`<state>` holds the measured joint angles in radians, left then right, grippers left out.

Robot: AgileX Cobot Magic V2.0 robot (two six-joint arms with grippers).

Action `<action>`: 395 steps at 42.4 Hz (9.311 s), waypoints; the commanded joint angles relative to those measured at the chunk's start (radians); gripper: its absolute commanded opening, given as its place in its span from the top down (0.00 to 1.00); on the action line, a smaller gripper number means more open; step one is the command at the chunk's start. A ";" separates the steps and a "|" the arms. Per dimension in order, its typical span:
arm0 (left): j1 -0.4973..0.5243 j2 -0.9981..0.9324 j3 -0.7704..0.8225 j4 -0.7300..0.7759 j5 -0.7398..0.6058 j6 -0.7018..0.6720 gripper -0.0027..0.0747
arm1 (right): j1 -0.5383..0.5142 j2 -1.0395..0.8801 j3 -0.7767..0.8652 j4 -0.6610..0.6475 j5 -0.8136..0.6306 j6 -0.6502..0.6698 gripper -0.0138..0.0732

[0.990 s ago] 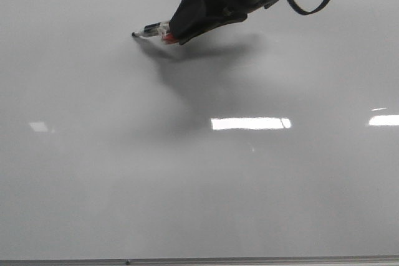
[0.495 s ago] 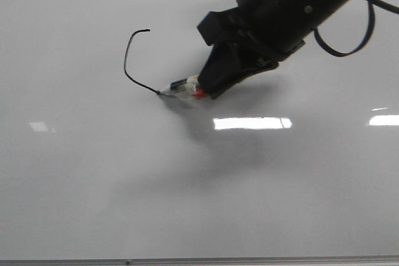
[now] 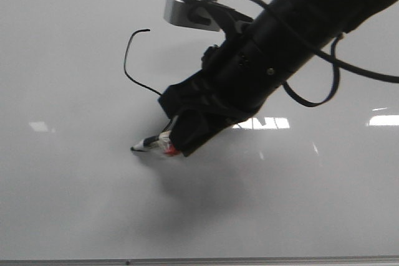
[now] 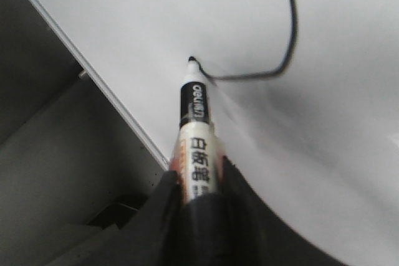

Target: Write number 8 on whiteboard

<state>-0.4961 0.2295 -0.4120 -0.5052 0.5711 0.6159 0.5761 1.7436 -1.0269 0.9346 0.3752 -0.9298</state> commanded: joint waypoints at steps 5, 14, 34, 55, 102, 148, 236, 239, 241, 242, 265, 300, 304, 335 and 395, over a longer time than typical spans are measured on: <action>0.002 0.008 -0.026 -0.030 -0.072 -0.007 0.99 | 0.014 -0.020 -0.129 0.039 -0.062 -0.001 0.91; 0.002 0.008 -0.026 -0.030 -0.072 -0.007 0.99 | -0.035 -0.081 -0.110 0.039 -0.047 -0.001 0.91; 0.002 0.008 -0.026 -0.030 -0.072 -0.007 0.99 | -0.135 -0.160 -0.157 0.032 -0.061 -0.002 0.91; 0.002 0.030 -0.046 -0.020 -0.049 -0.007 0.99 | -0.048 -0.265 -0.245 -0.051 0.241 -0.202 0.91; -0.082 0.628 -0.390 0.083 0.280 0.309 0.67 | 0.309 -0.313 -0.245 -0.274 0.316 -0.394 0.91; -0.042 0.732 -0.390 0.743 0.264 -0.710 0.99 | 0.032 -0.569 -0.073 -0.129 0.225 -0.090 0.24; 0.532 1.006 -0.119 0.608 -0.748 -0.784 0.46 | -0.289 -1.316 0.617 -0.118 0.039 0.018 0.92; 0.532 0.929 -0.119 0.640 -0.705 -0.784 0.46 | -0.289 -1.316 0.617 -0.118 0.039 0.018 0.92; 0.532 0.876 -0.119 0.667 -0.683 -0.784 0.46 | -0.289 -1.316 0.617 -0.118 0.039 0.018 0.92; 0.532 0.837 -0.119 0.677 -0.665 -0.784 0.46 | -0.289 -1.316 0.617 -0.118 0.039 0.018 0.92; 0.530 0.280 -0.117 0.679 -0.238 -0.784 0.99 | -0.289 -1.316 0.617 -0.118 0.039 0.018 0.92; 0.530 0.160 -0.109 0.677 -0.236 -0.784 0.99 | -0.289 -1.316 0.617 -0.118 0.039 0.018 0.92; 0.530 0.137 -0.063 0.679 -0.290 -0.784 0.99 | -0.289 -1.316 0.617 -0.118 0.039 0.018 0.92; 0.530 -0.251 0.433 0.414 -0.479 -0.544 0.99 | -0.289 -1.316 0.617 -0.118 0.041 0.018 0.92; 0.530 -0.249 0.433 0.426 -0.450 -0.544 0.99 | -0.327 -1.381 0.725 -0.411 -0.281 0.301 0.92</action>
<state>0.0340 -0.0065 0.0077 -0.0797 0.1972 0.0732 0.2777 0.3894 -0.3205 0.6337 0.2778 -0.7923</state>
